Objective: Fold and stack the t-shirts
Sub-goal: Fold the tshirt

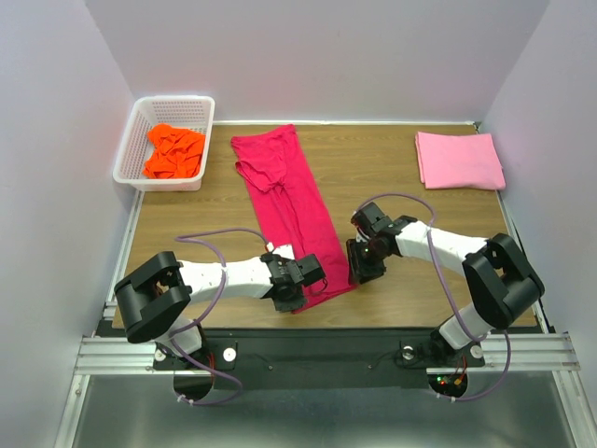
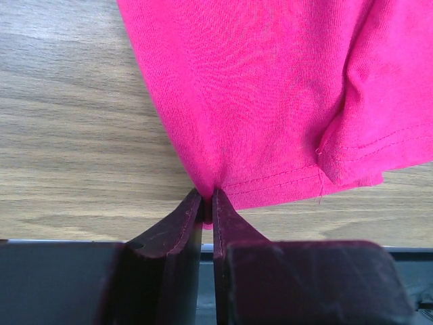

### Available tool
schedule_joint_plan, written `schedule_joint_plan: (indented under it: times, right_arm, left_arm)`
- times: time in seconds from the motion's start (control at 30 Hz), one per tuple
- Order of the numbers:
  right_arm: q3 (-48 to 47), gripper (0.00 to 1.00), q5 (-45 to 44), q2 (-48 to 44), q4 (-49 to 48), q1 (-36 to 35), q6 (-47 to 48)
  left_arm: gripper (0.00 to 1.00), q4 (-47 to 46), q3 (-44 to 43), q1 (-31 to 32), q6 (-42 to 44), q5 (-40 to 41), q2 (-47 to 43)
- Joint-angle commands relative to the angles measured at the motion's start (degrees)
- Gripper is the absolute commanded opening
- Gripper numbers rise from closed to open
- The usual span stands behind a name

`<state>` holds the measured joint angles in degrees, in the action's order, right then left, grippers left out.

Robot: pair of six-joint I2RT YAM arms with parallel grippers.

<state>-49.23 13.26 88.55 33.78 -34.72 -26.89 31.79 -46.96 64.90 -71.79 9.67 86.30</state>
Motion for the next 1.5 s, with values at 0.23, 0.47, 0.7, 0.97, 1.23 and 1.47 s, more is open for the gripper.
schedule_joint_plan:
  times: [0.23, 0.47, 0.7, 0.97, 1.23, 1.47]
  right_arm:
    - [-0.34, 0.44, -0.86, 0.39, -2.4, -2.46, -1.76]
    - [-0.87, 0.42, -2.36, 1.62, -2.4, -2.72, -2.46]
    - [1.5, 0.14, -6.66, 0.4, -0.65, -2.72, -0.62]
    - [7.04, 0.11, -8.85, -4.26, 2.87, -2.55, -0.53]
    - [5.38, 0.16, -10.62, -6.64, 6.82, -1.84, -1.58]
    - [6.26, 0.12, -9.04, -7.25, 8.32, -1.84, -2.28]
  left_arm:
    - [0.15, 1.61, 0.38, 0.49, 1.47, 0.0, 1.15]
    - [0.15, 1.52, 0.47, 0.49, 2.0, -0.09, 1.5]
    - [0.05, 2.13, 1.87, 0.49, 2.09, -0.79, 0.8]
    - [0.0, 2.22, 5.99, 0.49, 1.48, -3.07, -2.8]
    - [0.0, 1.78, 7.06, 0.49, 2.88, -5.1, -3.51]
    - [0.0, 0.29, 5.92, 2.5, 2.27, -7.56, -2.63]
